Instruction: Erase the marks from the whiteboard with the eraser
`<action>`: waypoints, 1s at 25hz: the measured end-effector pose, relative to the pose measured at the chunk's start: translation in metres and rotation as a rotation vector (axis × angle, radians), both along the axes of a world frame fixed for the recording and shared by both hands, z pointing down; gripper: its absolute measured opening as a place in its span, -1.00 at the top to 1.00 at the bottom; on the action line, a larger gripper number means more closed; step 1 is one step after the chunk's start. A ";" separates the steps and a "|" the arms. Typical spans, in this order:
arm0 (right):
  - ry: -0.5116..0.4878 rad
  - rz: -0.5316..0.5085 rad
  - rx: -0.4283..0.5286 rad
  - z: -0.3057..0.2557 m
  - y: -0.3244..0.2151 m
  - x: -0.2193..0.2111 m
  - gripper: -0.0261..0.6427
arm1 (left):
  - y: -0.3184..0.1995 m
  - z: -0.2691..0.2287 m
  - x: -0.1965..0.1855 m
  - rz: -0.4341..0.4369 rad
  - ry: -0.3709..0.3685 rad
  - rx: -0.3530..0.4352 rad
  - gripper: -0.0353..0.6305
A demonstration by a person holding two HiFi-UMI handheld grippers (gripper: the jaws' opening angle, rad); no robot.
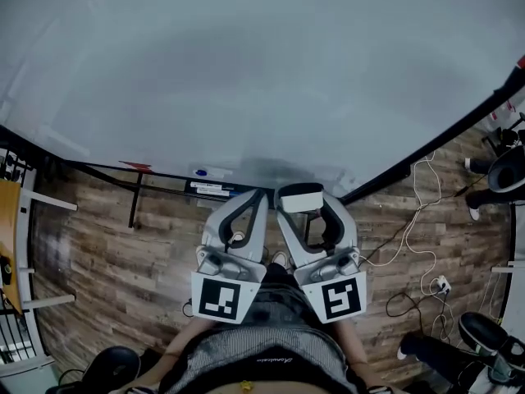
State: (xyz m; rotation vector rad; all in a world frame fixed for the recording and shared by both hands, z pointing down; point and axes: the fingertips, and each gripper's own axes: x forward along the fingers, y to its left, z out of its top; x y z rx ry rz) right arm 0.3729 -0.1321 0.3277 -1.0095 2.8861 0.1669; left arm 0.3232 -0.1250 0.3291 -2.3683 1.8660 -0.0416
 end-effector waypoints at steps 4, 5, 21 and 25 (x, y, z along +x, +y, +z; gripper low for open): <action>0.017 -0.023 0.001 0.001 0.004 0.001 0.21 | 0.006 0.003 0.006 -0.016 -0.028 -0.011 0.88; 0.020 -0.029 -0.004 0.002 0.004 0.001 0.21 | 0.007 0.004 0.007 -0.020 -0.027 -0.012 0.88; 0.055 -0.066 0.001 0.008 0.008 -0.002 0.21 | 0.012 0.005 0.011 -0.039 -0.029 -0.015 0.88; 0.047 -0.066 -0.017 0.010 0.009 -0.001 0.21 | 0.013 0.007 0.012 -0.037 -0.031 -0.019 0.88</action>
